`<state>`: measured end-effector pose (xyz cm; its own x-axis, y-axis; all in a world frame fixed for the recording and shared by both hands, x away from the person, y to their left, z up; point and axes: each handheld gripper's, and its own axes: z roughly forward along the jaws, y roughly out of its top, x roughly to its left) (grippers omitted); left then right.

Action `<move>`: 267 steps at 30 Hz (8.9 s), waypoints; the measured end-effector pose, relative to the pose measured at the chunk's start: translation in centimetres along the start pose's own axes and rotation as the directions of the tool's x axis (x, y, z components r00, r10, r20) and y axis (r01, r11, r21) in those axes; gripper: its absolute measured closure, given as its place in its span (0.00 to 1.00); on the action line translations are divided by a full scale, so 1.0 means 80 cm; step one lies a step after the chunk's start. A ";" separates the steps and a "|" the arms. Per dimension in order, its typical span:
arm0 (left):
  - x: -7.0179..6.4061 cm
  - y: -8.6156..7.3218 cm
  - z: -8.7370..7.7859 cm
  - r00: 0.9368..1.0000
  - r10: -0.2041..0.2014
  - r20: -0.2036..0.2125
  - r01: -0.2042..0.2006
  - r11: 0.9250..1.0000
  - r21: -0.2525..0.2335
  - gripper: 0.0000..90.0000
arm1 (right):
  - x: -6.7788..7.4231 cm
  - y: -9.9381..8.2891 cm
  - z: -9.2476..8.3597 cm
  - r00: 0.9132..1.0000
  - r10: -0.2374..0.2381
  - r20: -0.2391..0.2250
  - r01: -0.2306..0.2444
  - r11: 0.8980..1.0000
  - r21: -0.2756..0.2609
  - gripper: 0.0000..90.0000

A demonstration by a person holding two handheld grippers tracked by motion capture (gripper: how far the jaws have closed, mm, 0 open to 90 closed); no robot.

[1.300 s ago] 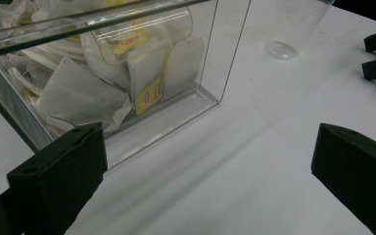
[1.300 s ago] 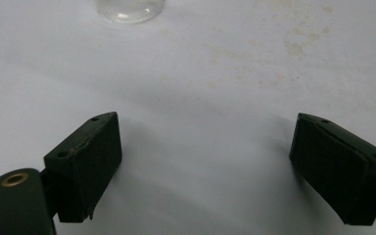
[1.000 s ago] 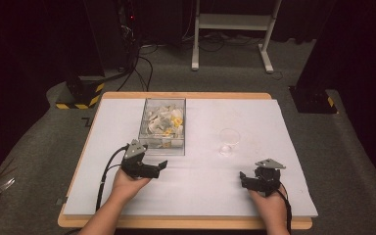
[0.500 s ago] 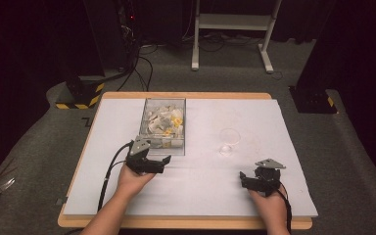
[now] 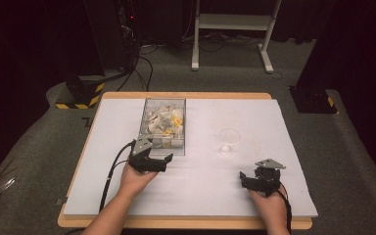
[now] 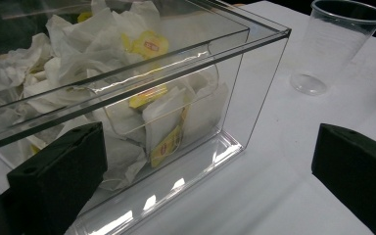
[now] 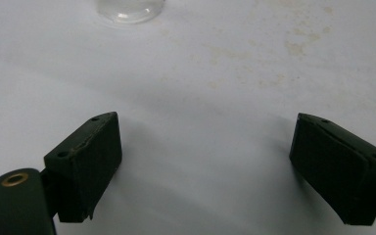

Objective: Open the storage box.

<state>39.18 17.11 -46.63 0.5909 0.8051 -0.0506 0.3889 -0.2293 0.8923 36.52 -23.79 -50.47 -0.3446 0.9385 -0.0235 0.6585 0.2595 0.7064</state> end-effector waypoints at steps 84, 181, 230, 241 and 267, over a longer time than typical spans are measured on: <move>-0.026 -0.013 -0.012 0.996 0.007 -0.092 -0.012 0.998 -0.054 0.19 | 0.001 0.000 0.000 1.000 0.001 0.001 -0.001 1.000 0.000 0.13; 0.022 0.001 -0.094 0.975 -0.059 -0.216 0.033 0.992 -0.120 0.32 | 0.001 0.000 0.000 1.000 0.003 0.002 -0.003 1.000 0.000 0.13; 0.023 -0.019 -0.064 0.969 -0.052 -0.243 0.028 0.994 -0.104 0.77 | 0.001 0.000 0.000 1.000 0.003 0.002 -0.003 1.000 -0.001 0.13; 0.017 -0.023 -0.068 0.963 -0.069 -0.260 0.039 0.992 -0.119 0.81 | 0.001 0.000 -0.001 1.000 0.002 0.003 -0.002 1.000 0.001 0.13; 0.005 -0.029 -0.091 0.968 -0.066 -0.244 0.037 0.992 -0.123 0.85 | 0.001 0.000 0.000 1.000 0.003 0.002 -0.003 1.000 -0.001 0.13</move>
<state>33.38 21.89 -45.45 0.3740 0.9274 0.0014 0.3202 -0.1306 0.9383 36.45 -23.74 -50.46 -0.3412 0.9397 -0.0227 0.6591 0.2564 0.7070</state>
